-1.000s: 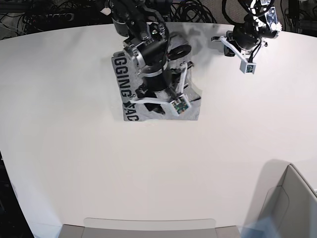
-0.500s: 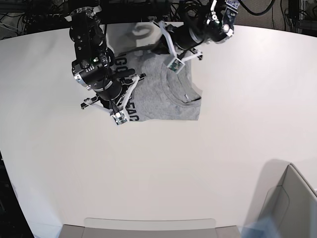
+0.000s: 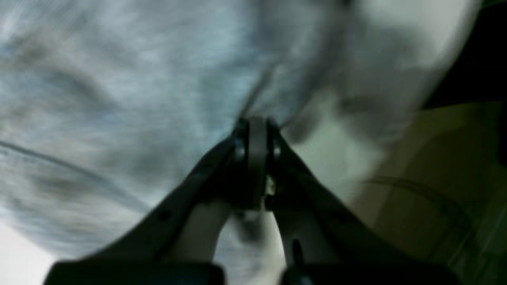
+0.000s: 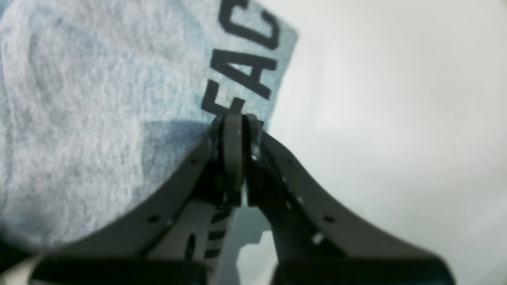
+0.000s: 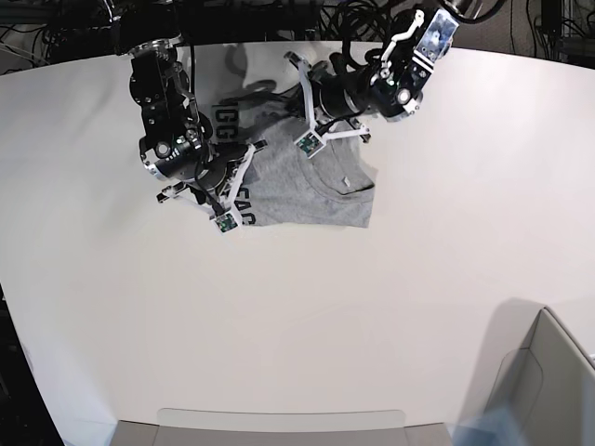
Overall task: Fold the T-shirt properly
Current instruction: 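Grasp the folded bundle with both grippers and flatten it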
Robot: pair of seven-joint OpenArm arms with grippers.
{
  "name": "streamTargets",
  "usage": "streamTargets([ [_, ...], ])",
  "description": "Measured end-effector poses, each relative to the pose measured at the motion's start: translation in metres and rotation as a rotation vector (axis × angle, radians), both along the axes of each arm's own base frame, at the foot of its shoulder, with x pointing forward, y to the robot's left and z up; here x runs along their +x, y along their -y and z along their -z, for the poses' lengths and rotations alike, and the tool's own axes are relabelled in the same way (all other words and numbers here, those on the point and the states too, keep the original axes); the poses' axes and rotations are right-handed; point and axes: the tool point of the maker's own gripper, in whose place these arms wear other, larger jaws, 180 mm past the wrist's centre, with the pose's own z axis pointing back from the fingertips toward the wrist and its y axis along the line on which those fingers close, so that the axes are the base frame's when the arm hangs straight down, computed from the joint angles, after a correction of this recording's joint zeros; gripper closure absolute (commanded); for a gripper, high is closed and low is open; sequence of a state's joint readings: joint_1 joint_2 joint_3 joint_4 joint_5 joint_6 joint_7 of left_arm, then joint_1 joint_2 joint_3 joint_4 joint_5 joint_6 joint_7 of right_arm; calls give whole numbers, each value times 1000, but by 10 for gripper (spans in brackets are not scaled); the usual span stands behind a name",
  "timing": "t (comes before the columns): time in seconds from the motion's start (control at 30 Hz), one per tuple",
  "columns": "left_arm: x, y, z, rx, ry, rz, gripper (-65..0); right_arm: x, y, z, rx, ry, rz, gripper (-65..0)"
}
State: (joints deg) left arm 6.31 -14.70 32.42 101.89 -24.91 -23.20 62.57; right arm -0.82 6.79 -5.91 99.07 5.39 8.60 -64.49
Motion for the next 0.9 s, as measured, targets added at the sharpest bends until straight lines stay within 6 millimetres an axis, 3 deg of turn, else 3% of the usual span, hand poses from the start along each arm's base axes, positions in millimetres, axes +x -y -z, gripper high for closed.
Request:
streamTargets([
  [0.13,13,-7,5,7,0,-27,0,-20,11,-5,-48,-41,-9,-14],
  [0.23,27,-29,12,-19,-36,-131,0,-41,17,-6,-75,-64,-13,-14],
  [0.4,76,-64,11,33,13,-229,0,-64,3,-11,-62,-97,-54,-14],
  [0.57,119,-76,7,74,44,-259,0,-83,-15,-3,-52,-141,-114,-14],
  [0.67,141,-83,0,91,80,-277,0,-77,-22,-18,-23,-85,-114,-14],
  [0.77,163,-84,-23,61,163,-302,0,-56,-19,-37,3,10,-81,-14],
  [0.83,173,-88,-46,25,223,-331,0,-42,-6,-45,12,45,-25,-14],
  [0.9,177,-93,-70,-1,289,-358,0,-22,23,-57,6,105,74,-14],
])
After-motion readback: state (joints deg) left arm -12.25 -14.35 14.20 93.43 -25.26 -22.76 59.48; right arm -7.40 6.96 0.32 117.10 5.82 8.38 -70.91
